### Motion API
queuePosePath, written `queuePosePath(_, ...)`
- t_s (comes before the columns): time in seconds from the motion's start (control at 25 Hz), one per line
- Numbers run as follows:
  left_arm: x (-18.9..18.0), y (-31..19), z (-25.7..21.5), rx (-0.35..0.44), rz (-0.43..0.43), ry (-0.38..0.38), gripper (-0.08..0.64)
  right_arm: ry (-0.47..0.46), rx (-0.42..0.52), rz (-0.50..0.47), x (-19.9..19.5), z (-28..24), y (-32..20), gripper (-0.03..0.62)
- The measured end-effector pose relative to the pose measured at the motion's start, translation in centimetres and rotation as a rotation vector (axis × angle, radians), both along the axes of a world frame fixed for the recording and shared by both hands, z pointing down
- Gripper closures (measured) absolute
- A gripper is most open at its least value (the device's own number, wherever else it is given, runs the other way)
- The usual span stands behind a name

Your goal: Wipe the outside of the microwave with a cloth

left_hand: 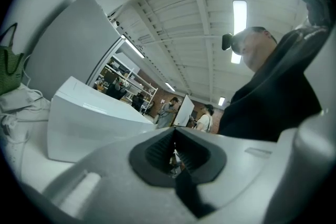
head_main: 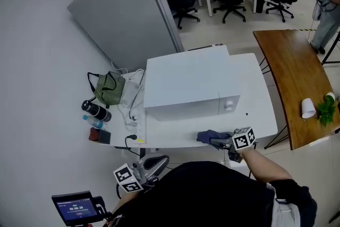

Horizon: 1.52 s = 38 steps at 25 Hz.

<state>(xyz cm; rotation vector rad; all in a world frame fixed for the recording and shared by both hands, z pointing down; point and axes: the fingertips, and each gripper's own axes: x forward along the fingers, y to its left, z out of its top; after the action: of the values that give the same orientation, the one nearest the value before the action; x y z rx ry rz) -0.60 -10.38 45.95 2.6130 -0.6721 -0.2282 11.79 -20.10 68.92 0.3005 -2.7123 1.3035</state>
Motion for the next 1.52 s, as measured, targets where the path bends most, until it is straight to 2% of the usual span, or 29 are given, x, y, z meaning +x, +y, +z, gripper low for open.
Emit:
queuePosePath(0.12, -0.8, 0.6, 0.1, 0.008, -0.036, -0.007, 0.557, -0.006, 0.023, -0.035, -1.0, -0.5, 0.0, 0.528)
queuePosePath(0.28, -1.9, 2.7, -1.0, 0.041, -0.042, -0.007, 0.557, -0.014, 0.087, -0.021, -1.5, -3.9, 0.6, 0.528)
queuePosePath(0.48, -7.6, 6.0, -0.6, 0.069, -0.006, 0.03, 0.557, -0.018, 0.156, 0.104, -4.3, -7.7, 2.2, 0.528)
queuePosePath(0.64, -13.3, 9.0, 0.6, 0.048, 0.031, 0.087, 0.557, -0.062, 0.163, 0.235, -7.8, -10.0, 6.3, 0.528)
queuePosePath(0.72, -14.9, 9.9, 1.6, 0.031, 0.076, 0.101, 0.557, -0.089, 0.155, 0.272, -9.7, -11.0, 8.1, 0.528)
queuePosePath(0.8, -15.3, 10.2, 2.0, 0.018, 0.122, 0.118, 0.557, -0.077, 0.167, 0.275, -11.1, -12.1, 9.7, 0.528)
queuePosePath(0.92, -13.6, 11.3, 1.0, 0.039, 0.19, 0.149, 0.557, -0.046, 0.223, 0.278, -10.4, -14.3, 11.9, 0.528)
queuePosePath(1.16, -8.0, 13.4, -0.9, 0.1, 0.246, 0.125, 0.557, -0.055, 0.354, 0.348, -3.8, -19.2, 14.8, 0.528)
queuePosePath(1.36, 1.1, 15.8, -1.1, 0.085, 0.295, 0.131, 0.557, -0.027, 0.448, 0.342, 4.1, -21.1, 18.4, 0.528)
queuePosePath(1.52, 8.1, 17.7, -0.8, 0.084, 0.325, 0.095, 0.557, -0.006, 0.452, 0.347, 10.6, -19.3, 21.2, 0.528)
